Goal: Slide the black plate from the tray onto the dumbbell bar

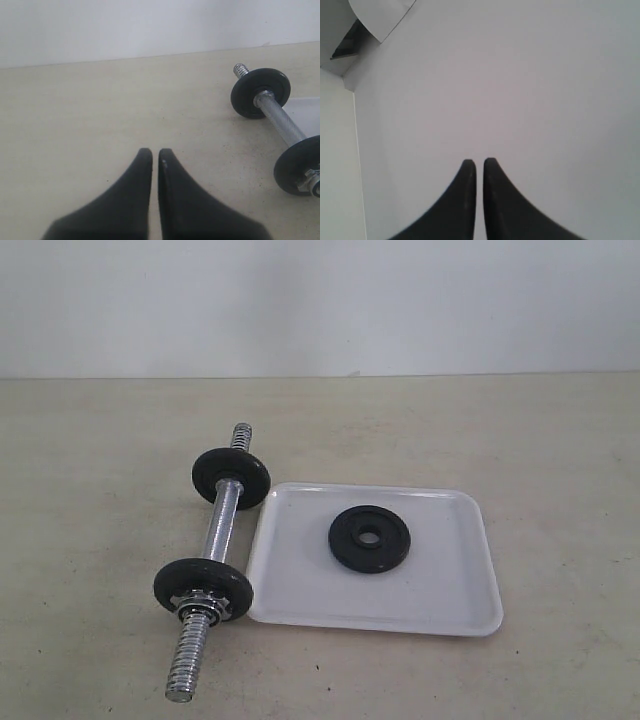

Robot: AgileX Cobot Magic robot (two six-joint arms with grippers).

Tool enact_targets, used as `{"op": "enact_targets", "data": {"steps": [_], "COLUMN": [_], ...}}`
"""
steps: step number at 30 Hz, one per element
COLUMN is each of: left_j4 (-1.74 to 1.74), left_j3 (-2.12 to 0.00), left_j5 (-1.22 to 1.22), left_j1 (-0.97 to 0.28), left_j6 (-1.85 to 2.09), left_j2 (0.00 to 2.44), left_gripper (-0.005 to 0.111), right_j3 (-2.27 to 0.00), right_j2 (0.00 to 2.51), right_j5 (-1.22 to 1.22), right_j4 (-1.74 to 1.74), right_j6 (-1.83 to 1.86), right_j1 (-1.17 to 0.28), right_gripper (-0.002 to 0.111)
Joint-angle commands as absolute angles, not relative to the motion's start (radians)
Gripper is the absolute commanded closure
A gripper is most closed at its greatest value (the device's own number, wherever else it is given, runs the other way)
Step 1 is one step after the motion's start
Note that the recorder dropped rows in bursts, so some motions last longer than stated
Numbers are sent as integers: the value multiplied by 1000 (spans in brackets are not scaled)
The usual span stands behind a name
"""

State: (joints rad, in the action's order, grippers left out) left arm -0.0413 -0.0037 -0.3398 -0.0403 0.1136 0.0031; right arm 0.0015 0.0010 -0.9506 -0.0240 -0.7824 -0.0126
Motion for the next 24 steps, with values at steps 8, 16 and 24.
{"op": "enact_targets", "data": {"steps": [8,16,24], "left_j4": [-342,-459,-459], "left_j3": [0,0,0], "left_j5": [-21,232,310], "left_j1": [-41,-41,-41], "left_j6": [-57,-118,-118], "left_j2": [0,0,0], "left_gripper": [102,102,102], "right_j3": [0,0,0], "right_j2": [0,0,0], "right_j5": [-959,-1008,-1024], "right_j4": [15,13,15], "right_j6": [-786,-786,-786], "right_j1": [-9,-9,-9], "right_gripper": [104,104,104]}}
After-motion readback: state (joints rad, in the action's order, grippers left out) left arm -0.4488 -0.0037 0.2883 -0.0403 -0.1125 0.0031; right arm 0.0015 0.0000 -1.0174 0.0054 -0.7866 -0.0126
